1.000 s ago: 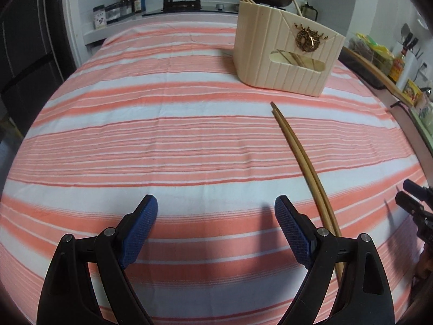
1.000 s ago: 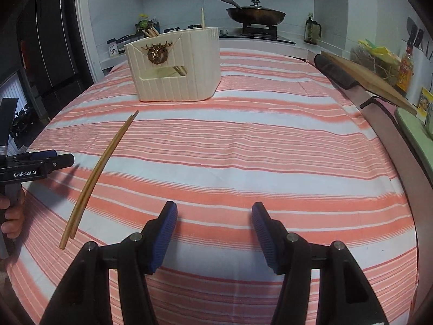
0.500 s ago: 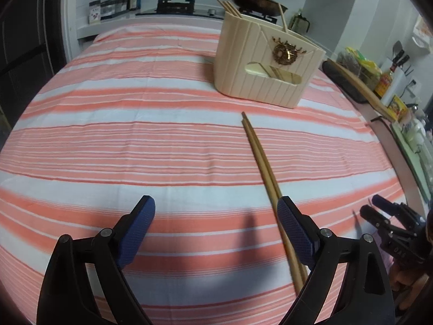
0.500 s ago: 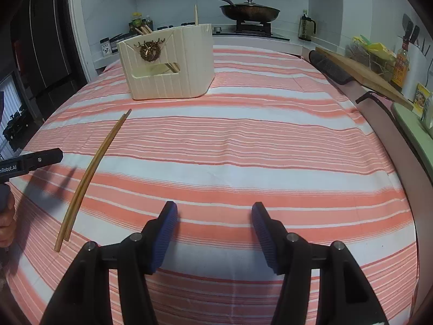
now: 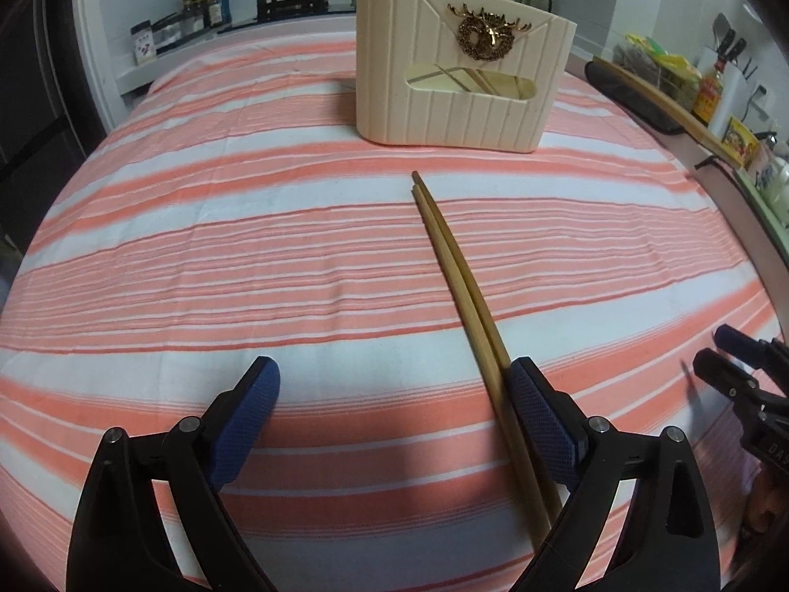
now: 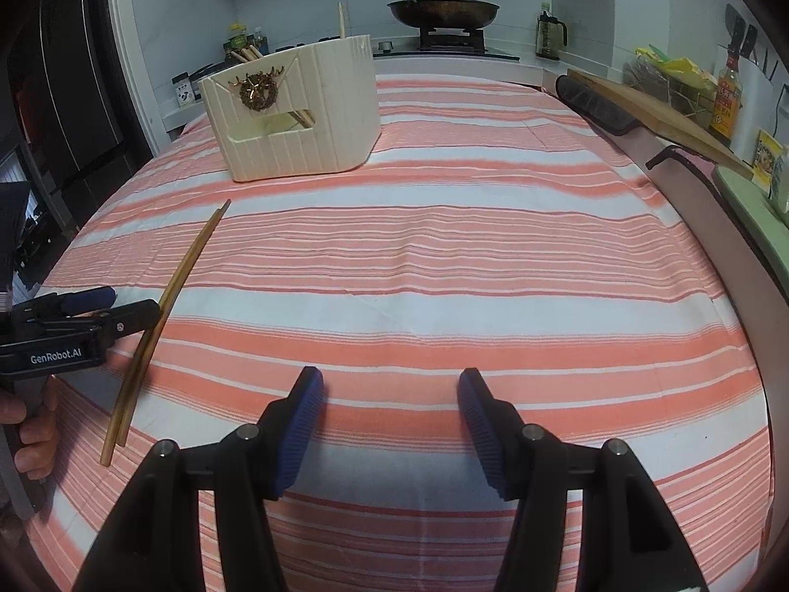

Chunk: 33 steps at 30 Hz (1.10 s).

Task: Organize utensils
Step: 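Move both open tools back over the remaining chopsticks on the cloth, then grasp a wooden chopstick with the right tool while the left tool grasps another chopstick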

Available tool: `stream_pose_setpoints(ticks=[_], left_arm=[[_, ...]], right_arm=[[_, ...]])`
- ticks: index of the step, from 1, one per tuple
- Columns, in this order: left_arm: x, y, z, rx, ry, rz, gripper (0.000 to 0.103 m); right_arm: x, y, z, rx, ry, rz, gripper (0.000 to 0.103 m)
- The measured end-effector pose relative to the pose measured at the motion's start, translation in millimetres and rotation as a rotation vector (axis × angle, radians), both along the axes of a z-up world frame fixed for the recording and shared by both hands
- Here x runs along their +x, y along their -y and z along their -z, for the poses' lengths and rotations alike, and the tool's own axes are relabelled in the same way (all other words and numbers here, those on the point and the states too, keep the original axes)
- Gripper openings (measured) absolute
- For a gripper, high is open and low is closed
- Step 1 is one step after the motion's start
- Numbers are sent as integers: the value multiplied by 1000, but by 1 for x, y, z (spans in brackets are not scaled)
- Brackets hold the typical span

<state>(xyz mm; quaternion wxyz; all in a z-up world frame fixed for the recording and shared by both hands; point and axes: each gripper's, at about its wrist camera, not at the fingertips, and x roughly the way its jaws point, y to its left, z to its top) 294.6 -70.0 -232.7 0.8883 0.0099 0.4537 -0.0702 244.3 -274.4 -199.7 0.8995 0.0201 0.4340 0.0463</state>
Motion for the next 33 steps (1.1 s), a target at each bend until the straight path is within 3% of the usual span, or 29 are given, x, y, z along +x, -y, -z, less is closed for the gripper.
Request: stream_pose_setpoints(ticks=[6, 8, 9, 10, 11, 12, 13, 18, 21, 24, 25, 26, 27, 28, 33], left_arm=[[2, -2, 3, 50, -3, -11, 95], [1, 0, 2, 38, -4, 2, 88], [0, 0, 0, 34, 0, 15, 75], [-1, 0, -3, 33, 4, 32, 54], [-3, -1, -5, 31, 5, 50, 42], [-3, -2, -6, 26, 3, 64, 17], [-4, -7, -7, 12, -5, 71, 7], [-8, -45, -6, -50, -13, -1, 5], [-9, -63, -5, -97, -29, -40, 5], [-14, -71, -5, -91, -29, -52, 5], [-16, -72, -4, -95, -29, -53, 5], [-18, -73, -4, -100, -29, -54, 5], [-20, -73, -3, -103, -28, -54, 5], [-22, -73, -3, -102, -25, -52, 6], [-22, -63, -3, -94, -16, -40, 6]], right_arm=[[1, 0, 2, 4, -8, 4, 59], [1, 0, 1, 0, -8, 4, 59], [1, -1, 0, -5, -6, 0, 59], [-1, -4, -2, -19, 0, -6, 59], [-3, -9, -7, -33, 4, -20, 59], [-4, -16, -13, -30, 6, -46, 59], [-5, -24, -19, -12, 3, -80, 59], [6, -92, -34, 31, -46, -280, 59], [20, -142, -20, -54, -99, -374, 58], [34, -174, 2, -160, -135, -414, 56], [35, -177, 1, -169, -91, -408, 55], [37, -177, 1, -204, -87, -387, 42], [39, -174, 0, -205, -86, -367, 36], [41, -167, 0, -205, -97, -340, 9], [37, -109, -1, -182, -107, -218, 6]])
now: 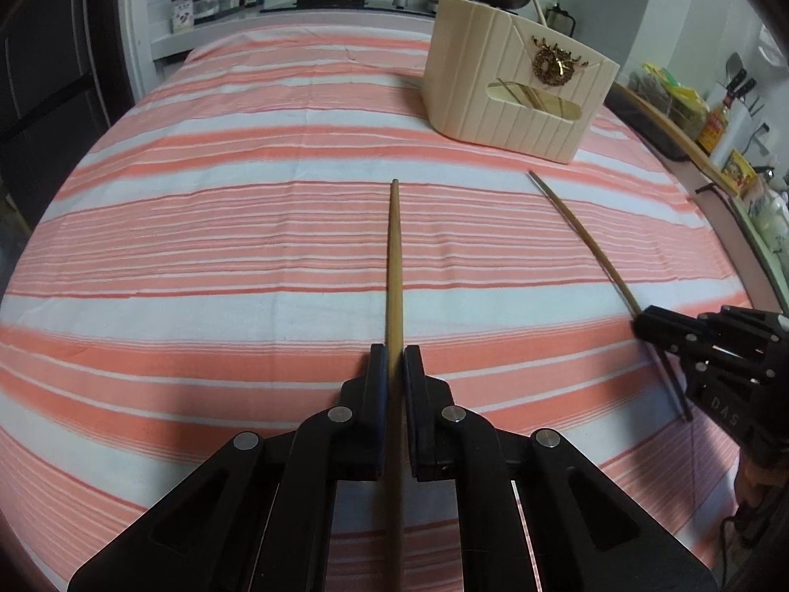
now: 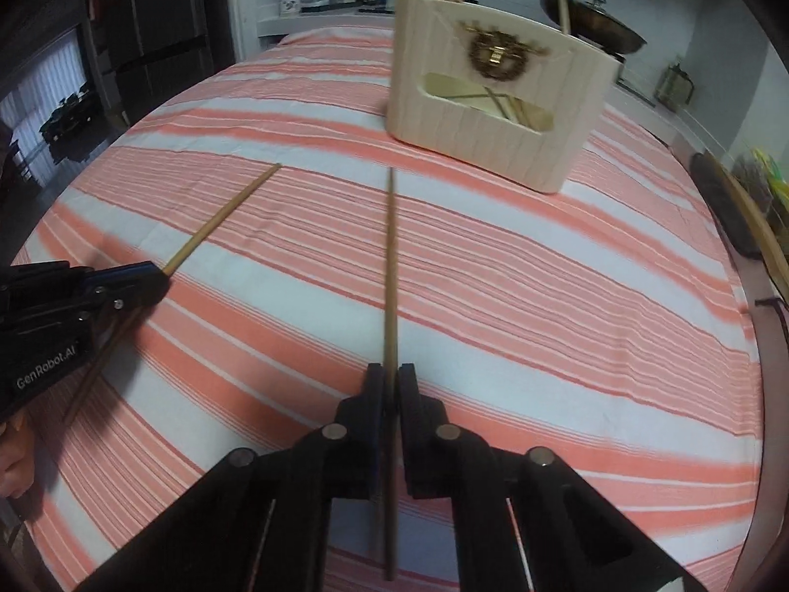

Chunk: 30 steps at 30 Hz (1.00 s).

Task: Organize utensils
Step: 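Grasp a wooden chopstick with the right tool while the left tool grasps another chopstick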

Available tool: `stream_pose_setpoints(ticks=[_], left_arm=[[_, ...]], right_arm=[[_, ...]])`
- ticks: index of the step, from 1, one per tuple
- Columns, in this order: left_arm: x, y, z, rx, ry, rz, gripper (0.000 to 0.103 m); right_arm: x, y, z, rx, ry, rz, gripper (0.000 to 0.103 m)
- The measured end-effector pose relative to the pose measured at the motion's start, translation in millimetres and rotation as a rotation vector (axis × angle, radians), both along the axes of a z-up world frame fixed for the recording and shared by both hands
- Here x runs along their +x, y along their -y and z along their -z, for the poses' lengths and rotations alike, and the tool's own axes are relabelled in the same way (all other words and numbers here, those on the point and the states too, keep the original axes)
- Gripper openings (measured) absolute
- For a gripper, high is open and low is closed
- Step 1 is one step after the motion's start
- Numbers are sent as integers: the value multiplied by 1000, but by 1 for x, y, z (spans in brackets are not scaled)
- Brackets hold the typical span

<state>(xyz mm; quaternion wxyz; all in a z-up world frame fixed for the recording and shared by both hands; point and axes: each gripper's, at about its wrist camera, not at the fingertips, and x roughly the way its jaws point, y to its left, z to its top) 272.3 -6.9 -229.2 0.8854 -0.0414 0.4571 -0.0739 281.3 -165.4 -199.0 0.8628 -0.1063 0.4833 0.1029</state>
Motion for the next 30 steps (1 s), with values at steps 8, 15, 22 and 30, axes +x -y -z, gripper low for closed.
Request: stream_pose_setpoints(ticks=[8, 15, 22, 30], left_arm=[[-8, 18, 0, -20, 4, 11, 6], [-11, 27, -2, 12, 3, 31, 14], [2, 26, 2, 81, -4, 27, 80], [9, 29, 10, 167, 0, 17, 100]], right_arm=[[-25, 121, -3, 9, -6, 253, 6], [-44, 167, -9, 43, 26, 335, 7], [-38, 163, -11, 74, 67, 268, 65], [-27, 163, 4, 61, 48, 260, 71]])
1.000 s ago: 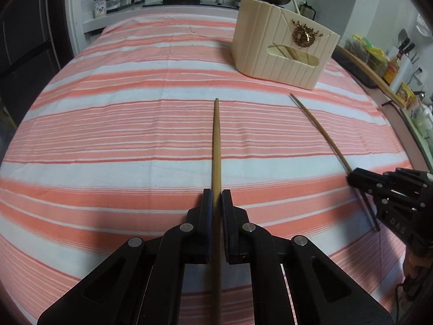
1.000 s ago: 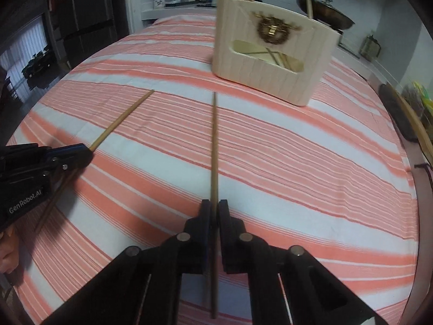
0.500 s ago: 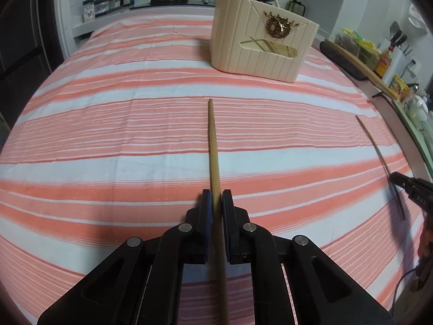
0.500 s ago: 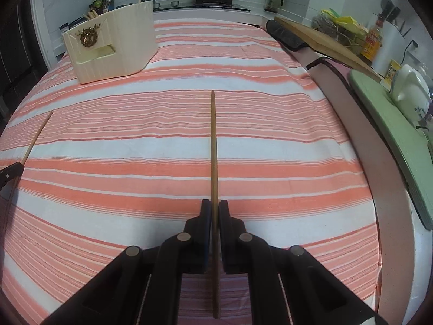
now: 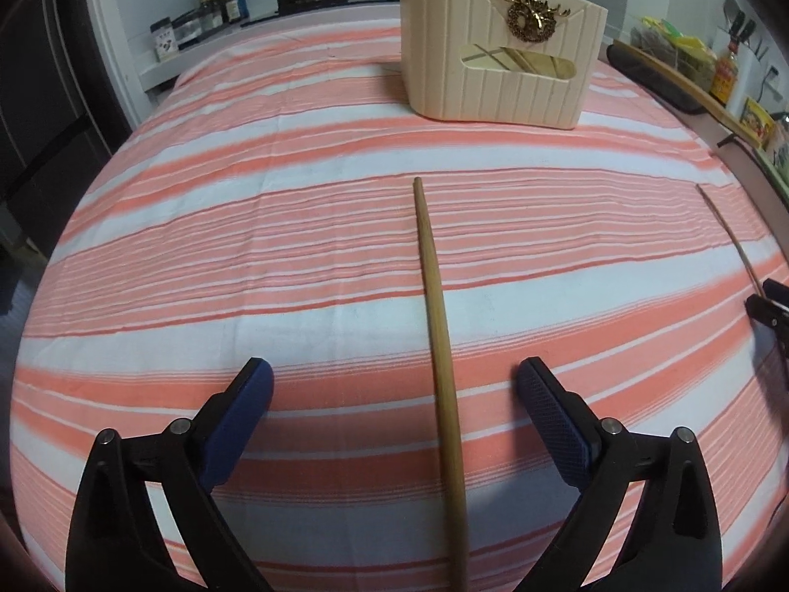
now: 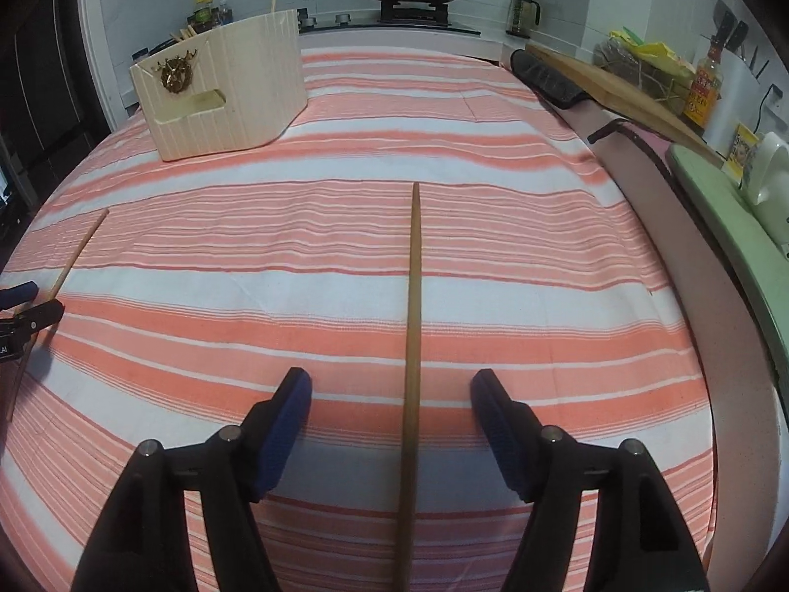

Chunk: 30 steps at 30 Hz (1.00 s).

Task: Organize utensils
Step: 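Grasp a wooden chopstick with the right tool while the left tool grasps another chopstick, then carry both chopsticks over the cream box while both tools release them inside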

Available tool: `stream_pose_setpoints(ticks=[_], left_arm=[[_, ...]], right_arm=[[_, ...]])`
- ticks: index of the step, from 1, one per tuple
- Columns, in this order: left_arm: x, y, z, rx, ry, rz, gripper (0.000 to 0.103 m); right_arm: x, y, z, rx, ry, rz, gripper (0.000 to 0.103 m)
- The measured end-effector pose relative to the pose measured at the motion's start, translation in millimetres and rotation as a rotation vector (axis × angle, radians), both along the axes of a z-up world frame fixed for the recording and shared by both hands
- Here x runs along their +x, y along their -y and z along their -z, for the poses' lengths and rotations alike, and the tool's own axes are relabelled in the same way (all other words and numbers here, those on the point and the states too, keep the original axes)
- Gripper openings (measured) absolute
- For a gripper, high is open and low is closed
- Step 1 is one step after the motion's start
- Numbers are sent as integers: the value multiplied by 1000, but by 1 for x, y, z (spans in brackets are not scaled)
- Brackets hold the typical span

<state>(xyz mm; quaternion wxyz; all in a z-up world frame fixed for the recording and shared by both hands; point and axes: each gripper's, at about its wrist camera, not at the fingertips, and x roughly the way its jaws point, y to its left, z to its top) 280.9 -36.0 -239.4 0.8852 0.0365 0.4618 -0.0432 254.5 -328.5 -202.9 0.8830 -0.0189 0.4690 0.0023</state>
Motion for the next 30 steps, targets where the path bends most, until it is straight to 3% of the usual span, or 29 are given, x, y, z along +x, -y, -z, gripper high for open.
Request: stream_pose_setpoints(ticks=[16, 20, 23, 26, 29, 30], left_arm=[[0, -1, 0, -2, -11, 33, 102], [15, -9, -7, -12, -120, 155, 100], [31, -18, -9, -25, -167, 179, 99], [50, -12, -9, -14, -197, 212, 89], [71, 3, -14, 21, -204, 224, 69], [79, 6, -15, 12, -209, 218, 57]], right_arm=[[2, -1, 0, -7, -10, 14, 71], [10, 5, -5, 0, -131, -71, 70], [16, 15, -8, -21, -202, -89, 70], [33, 22, -6, 4, -239, -99, 69], [62, 18, -6, -14, -238, -108, 62], [74, 16, -5, -4, -241, -104, 62]])
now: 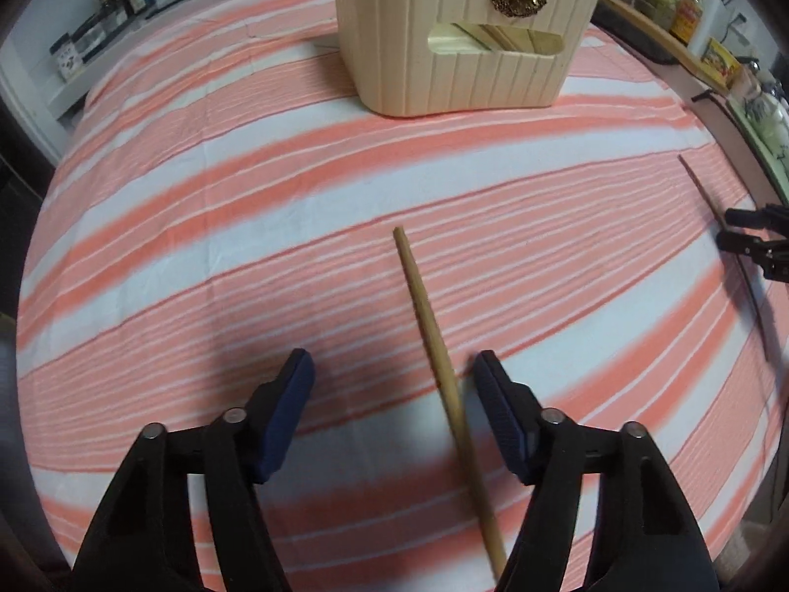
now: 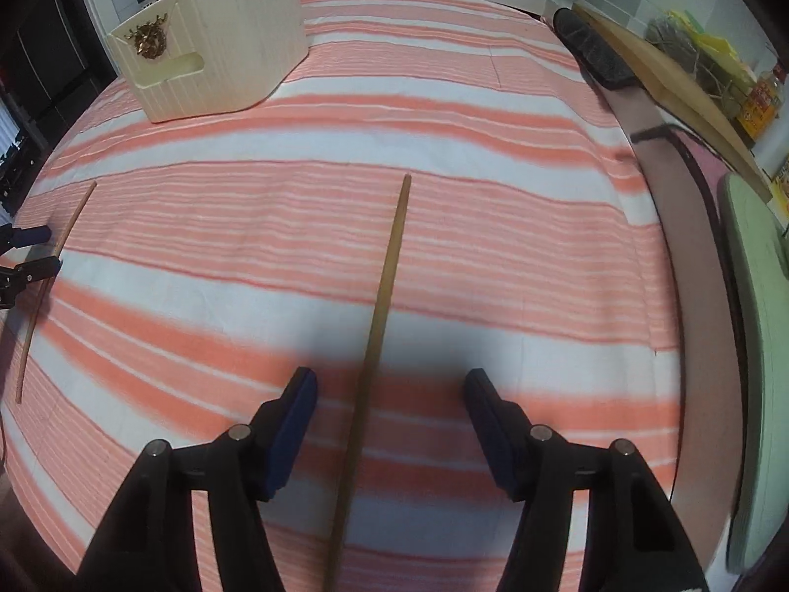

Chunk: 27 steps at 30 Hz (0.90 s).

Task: Organize utensils
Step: 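Carry both chopsticks over the cream box while both tools release them inside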

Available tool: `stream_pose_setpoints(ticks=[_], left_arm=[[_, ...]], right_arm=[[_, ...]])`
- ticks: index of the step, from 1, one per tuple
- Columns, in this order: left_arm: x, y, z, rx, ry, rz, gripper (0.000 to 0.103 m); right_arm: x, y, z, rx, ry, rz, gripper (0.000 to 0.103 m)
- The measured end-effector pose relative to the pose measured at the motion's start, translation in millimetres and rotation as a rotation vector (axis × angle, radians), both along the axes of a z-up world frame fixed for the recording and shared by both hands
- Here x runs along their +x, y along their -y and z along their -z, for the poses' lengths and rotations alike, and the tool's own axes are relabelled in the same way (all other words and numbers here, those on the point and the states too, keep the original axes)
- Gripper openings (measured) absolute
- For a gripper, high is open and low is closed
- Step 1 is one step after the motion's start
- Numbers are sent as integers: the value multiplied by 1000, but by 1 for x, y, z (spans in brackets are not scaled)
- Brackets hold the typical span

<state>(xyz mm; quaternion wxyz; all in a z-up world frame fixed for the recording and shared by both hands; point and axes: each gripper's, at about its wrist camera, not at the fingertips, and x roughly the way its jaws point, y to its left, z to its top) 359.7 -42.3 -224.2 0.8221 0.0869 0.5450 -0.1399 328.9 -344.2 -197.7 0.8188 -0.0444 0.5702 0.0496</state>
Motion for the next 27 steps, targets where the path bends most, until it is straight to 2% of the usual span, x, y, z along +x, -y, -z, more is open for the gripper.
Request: stream_pose_setpoints(ticks=[1, 2, 3, 4, 5, 8, 14, 17, 20, 25, 27], left_arm=[[8, 4, -1, -5, -4, -10, 46], [15, 8, -2, -8, -5, -17, 38], [22, 12, -2, -9, -4, -21, 21], [28, 12, -3, -15, 0, -26, 7], [32, 12, -3, -34, -5, -38, 6], [33, 1, -19, -146, 9, -89, 3], [-19, -18, -110, -318, 229, -19, 3], [-39, -28, -147, -363, 321, 11, 3], [-48, -33, -172, -410, 371, 17, 3], [-42, -48, -225, -516, 449, 21, 3], [-33, -50, -254, -517, 512, 24, 3]], right_arm=[[12, -1, 0, 7, 7, 10, 61], [24, -4, -1, 1, 19, 18, 55], [34, -6, -1, -10, 34, 16, 47], [43, -8, -2, -19, 49, 19, 23], [50, -8, -2, -11, 45, 31, 7], [55, -5, -13, 59, 77, 61, 6], [1, -12, -107, 192, 332, -17, 6], [-24, -21, -142, 184, 423, -68, 6], [-33, -27, -161, 179, 477, -98, 6], [-34, -29, -200, 185, 620, -92, 6], [-26, -31, -224, 175, 680, -89, 6]])
